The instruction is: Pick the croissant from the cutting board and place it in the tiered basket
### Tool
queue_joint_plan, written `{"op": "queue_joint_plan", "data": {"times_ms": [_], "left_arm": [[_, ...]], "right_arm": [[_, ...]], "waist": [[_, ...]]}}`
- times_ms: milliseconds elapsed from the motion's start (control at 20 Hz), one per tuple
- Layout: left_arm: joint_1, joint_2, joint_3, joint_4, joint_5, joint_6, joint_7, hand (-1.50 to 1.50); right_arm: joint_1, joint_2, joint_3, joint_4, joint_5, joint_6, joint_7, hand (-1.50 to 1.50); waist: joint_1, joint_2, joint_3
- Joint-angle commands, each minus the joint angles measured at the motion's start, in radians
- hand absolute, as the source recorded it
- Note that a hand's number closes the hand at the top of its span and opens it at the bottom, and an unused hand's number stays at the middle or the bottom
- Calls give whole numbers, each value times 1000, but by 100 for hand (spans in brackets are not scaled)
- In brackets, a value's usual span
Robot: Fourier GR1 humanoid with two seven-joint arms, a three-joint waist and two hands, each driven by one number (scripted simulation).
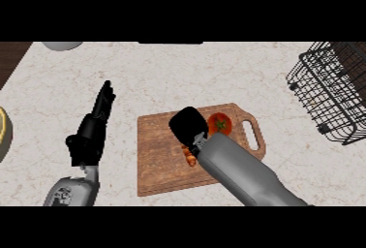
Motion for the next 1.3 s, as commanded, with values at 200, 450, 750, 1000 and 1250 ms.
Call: {"op": "queue_joint_plan", "data": {"times_ms": [200, 450, 750, 1000, 1250], "left_arm": [[-4, -4, -5, -75, -11, -10, 83, 0], [39, 18, 51, -44, -7, 26, 48, 0], [52, 15, 53, -26, 1, 16, 7, 0], [57, 15, 37, -75, 1, 7, 49, 0], [24, 16, 55, -7, 1, 6, 11, 0]], "right_arm": [[-21, 5, 46, 79, 99, -155, -86, 150], [264, -406, -58, -97, 62, -253, -125, 150], [498, -683, -234, -296, -25, -430, -197, 150], [625, -866, -415, -552, -150, -420, -204, 150], [695, -935, -583, -749, -275, -401, -156, 150]], "waist": [[1, 2, 0], [-112, -16, 1], [-91, -12, -1], [-70, -14, -2], [-83, -13, -3]]}}
